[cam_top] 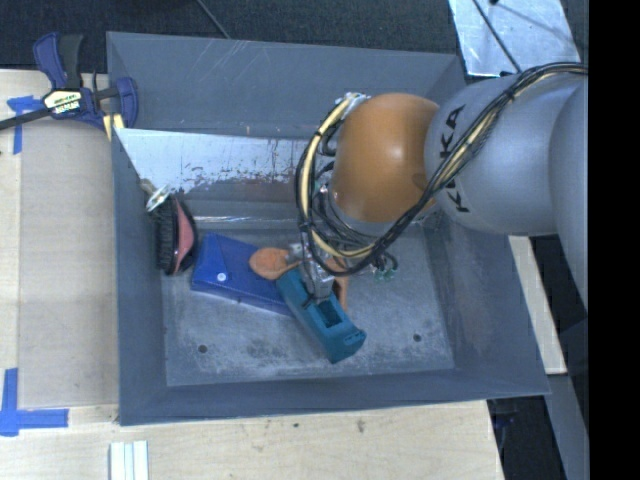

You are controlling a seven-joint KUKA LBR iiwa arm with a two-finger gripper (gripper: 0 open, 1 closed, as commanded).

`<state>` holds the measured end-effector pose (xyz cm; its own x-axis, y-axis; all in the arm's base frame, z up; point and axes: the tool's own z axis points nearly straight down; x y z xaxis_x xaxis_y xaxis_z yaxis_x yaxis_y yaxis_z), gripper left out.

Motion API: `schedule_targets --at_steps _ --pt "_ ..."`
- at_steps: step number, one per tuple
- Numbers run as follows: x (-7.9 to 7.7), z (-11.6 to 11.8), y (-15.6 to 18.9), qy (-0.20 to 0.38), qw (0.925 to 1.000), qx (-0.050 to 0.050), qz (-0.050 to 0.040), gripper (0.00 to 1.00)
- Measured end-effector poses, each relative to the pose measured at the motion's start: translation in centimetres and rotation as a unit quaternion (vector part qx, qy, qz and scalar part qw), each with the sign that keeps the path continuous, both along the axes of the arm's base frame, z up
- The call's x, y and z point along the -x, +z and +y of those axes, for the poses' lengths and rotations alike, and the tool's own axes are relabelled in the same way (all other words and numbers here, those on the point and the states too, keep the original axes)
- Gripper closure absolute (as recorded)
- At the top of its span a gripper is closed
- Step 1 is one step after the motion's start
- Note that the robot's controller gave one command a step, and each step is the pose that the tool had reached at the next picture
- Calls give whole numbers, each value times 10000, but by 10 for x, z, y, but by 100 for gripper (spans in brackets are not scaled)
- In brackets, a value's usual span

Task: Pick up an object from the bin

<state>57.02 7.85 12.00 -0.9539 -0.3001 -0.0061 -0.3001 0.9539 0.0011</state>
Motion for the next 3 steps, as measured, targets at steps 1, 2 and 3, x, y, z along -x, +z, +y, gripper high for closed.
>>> schedule_targets --at_steps 1,2,3 --pt "0 0 0 -1 10000 0 0 100" --pt "47 -5 105 70 10000 12 14 100" --pt "47 -5 105 69 10000 12 14 100"
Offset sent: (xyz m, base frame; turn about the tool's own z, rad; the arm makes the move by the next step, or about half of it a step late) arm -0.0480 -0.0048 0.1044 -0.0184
